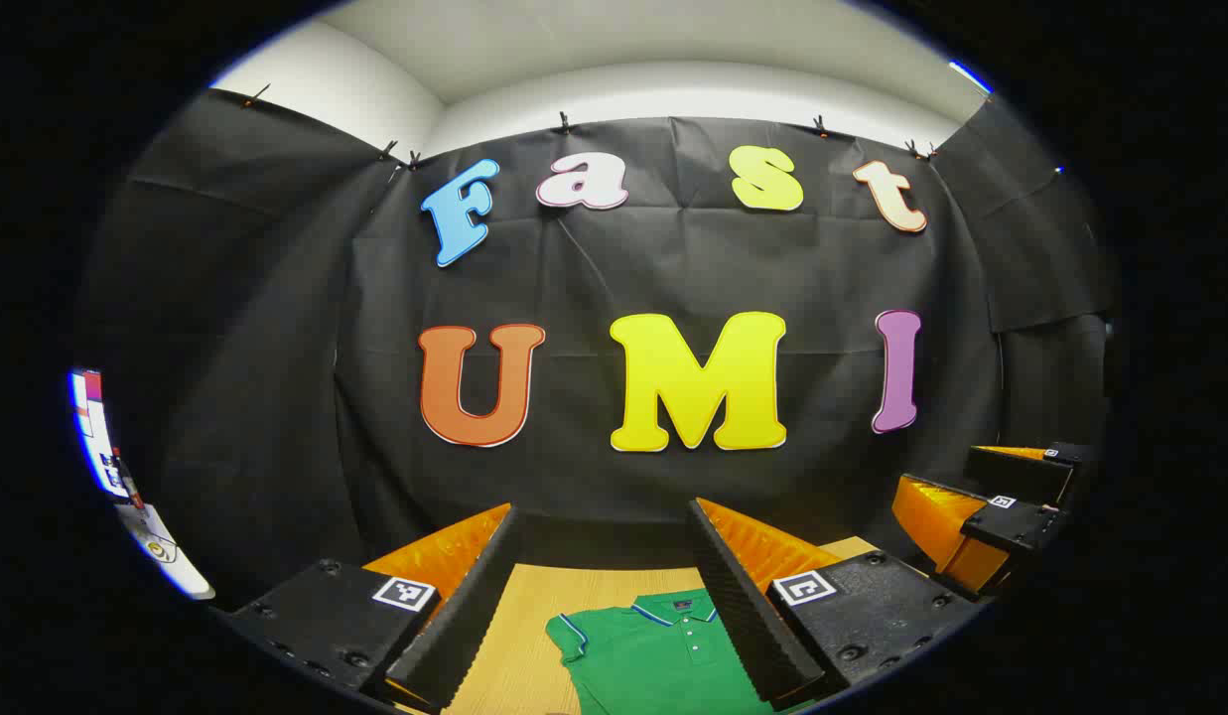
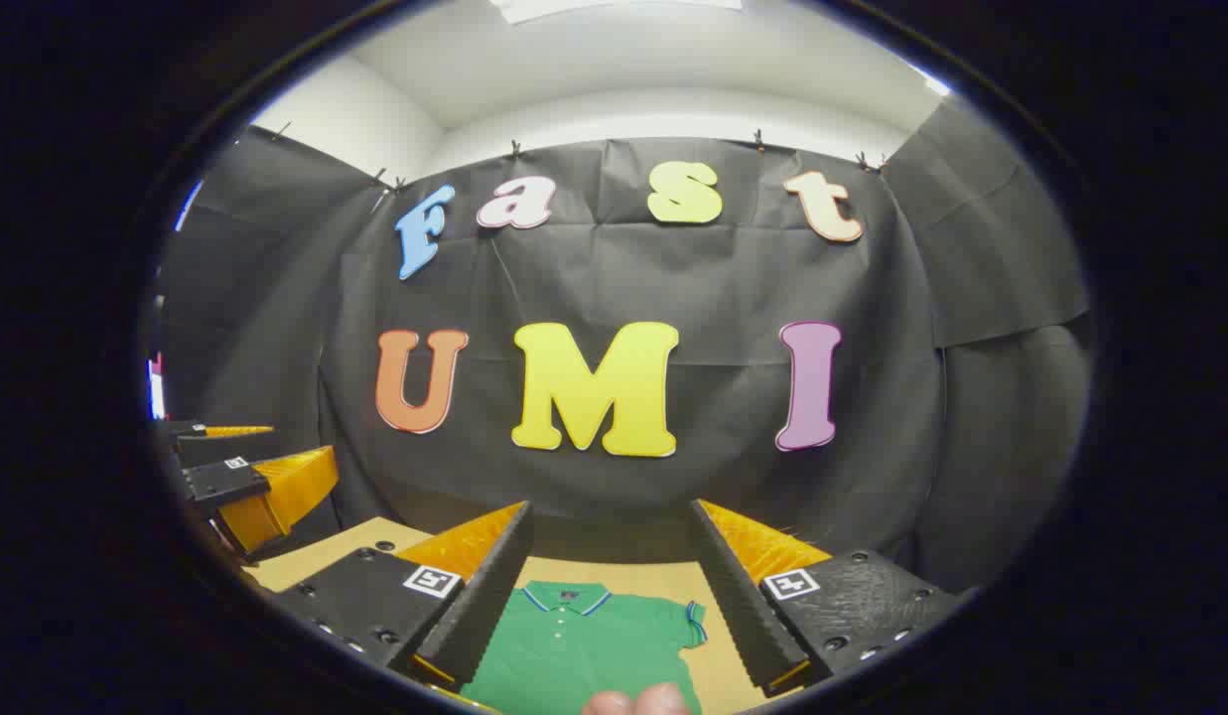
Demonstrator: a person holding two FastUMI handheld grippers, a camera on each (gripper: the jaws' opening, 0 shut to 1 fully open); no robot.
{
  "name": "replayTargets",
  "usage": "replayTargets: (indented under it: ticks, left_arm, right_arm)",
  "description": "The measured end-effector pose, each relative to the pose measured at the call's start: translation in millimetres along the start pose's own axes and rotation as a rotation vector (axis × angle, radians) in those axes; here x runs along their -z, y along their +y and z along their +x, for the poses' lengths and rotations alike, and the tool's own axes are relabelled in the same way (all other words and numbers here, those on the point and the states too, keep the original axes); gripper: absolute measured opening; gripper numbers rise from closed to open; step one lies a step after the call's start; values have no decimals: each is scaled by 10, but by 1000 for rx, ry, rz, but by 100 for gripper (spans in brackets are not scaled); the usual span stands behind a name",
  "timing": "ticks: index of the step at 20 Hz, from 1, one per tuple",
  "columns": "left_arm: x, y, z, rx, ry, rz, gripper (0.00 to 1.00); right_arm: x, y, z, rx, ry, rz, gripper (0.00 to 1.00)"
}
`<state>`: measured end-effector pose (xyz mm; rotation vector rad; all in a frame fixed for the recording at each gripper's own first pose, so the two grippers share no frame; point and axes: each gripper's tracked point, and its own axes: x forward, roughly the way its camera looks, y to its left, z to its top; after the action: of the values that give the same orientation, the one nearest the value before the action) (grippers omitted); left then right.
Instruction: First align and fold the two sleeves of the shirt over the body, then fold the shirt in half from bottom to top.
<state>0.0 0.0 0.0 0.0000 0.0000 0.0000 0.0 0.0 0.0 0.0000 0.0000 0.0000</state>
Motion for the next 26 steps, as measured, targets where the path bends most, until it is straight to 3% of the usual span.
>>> replayTargets:
  ticks: [20, 26]
  left_arm:
    - [77, -174, 283, 21, 11, -9, 100]
    - [102, -270, 361, 17, 13, -13, 100]
  right_arm:
    - [83, -240, 277, -7, 19, -12, 95]
    - [474, -544, 484, 4, 98, -37, 95]
